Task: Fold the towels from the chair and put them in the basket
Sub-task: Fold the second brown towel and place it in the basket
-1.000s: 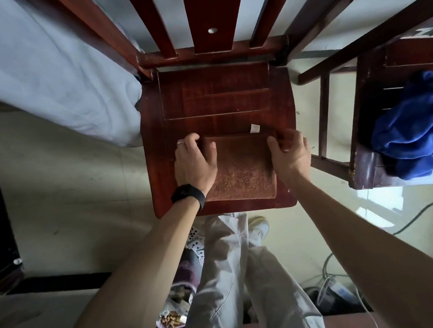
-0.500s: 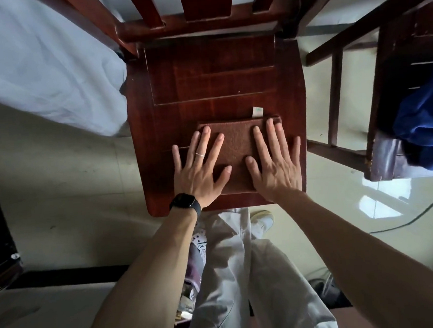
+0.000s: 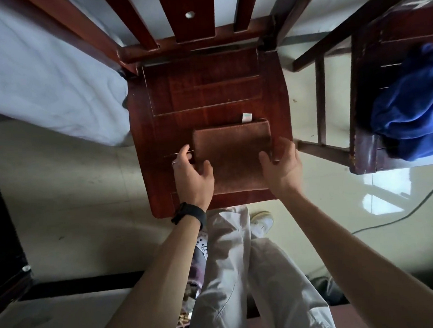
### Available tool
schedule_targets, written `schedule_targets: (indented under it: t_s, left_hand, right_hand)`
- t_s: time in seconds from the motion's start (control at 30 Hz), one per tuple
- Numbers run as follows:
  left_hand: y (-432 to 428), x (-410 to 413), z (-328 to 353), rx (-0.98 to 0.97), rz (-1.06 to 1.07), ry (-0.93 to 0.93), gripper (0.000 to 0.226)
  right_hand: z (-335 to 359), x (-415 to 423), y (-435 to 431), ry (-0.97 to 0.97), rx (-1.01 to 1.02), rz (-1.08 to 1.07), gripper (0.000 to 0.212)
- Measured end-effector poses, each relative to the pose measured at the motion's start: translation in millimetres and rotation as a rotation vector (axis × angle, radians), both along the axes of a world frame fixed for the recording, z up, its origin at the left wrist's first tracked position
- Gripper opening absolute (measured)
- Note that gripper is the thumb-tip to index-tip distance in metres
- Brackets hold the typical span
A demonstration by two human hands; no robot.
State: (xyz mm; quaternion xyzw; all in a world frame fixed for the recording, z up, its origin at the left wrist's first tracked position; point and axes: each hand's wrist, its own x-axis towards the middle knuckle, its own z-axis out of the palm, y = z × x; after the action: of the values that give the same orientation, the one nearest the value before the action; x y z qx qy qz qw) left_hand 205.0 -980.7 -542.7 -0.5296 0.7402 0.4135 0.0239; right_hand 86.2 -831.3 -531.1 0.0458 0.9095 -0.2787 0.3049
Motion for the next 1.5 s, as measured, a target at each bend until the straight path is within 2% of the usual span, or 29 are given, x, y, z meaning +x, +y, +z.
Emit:
schedule_targets:
  t_s: [0.07,0.13,0.23,0.33,0.37,0.47,0.57,0.73,0.87,1.03,1.17,1.3,1.5]
  left_hand:
    - [-6.5,-5.2,2.4,0.196,0.166,-0.08,0.051]
    - [-16.4,-6.0,1.5,0.323,0.219,-0.125,0.045]
    - [-35.0,-6.3,-2.8,0.428,0.16,-0.152,0.036]
    - [-48.6,-9.9,-1.9,0.55,0.052,-0.165,0.012]
    - [-51.8,-10.6,-0.1,0.577,0.04,-0.159,0.01]
    - [-55.4,-8.4,4.1,0.556,0.021,-0.099,0.032]
    - [-52.0,-5.8,9.1,0.589,0.048,-0.037,0.04]
    - [-37.3,-1.7,20.5,0.894,0.154,-0.038,0.029]
    - [-18.5,12.9,29.0,0.94,0.131,-0.109,0.032]
    - [27.9,16.5,58.1,0.989,0.075,-0.166,0.034]
    - [76.6,-8.5,103.3,1.024,-0.001,-0.128,0.035]
    - [136.8,-52.8,179.3,1.052,-0.154,-0.078,0.031]
    - [233.8,-124.6,327.9,1.074,-0.483,0.06,0.03]
  right_hand:
    - [1.3,-9.1,-2.9,-0.12,-0.001,-0.082,0.049]
    - [-0.7,-17.3,-5.5,-0.194,0.02,-0.09,0.047]
    - [-6.5,-27.6,-6.4,-0.295,-0.012,-0.172,0.052]
    - [-7.8,-36.0,-3.9,-0.405,-0.054,-0.194,0.051]
    - [-7.7,-37.2,-2.4,-0.426,-0.068,-0.185,0.048]
    - [-2.8,-37.0,4.9,-0.42,-0.105,-0.146,0.042]
    - [-2.2,-30.8,18.5,-0.474,-0.185,-0.199,0.038]
    - [-0.1,-10.0,48.1,-0.711,-0.337,-0.342,0.034]
    - [5.5,8.2,81.9,-0.827,-0.421,-0.387,0.032]
    - [37.5,30.7,143.1,-0.836,-0.449,-0.478,0.031]
    - [95.6,25.1,200.7,-0.766,-0.489,-0.545,0.033]
    - [193.2,8.8,268.8,-0.598,-0.561,-0.592,0.034]
    - [357.2,4.3,374.1,-0.262,-0.687,-0.646,0.033]
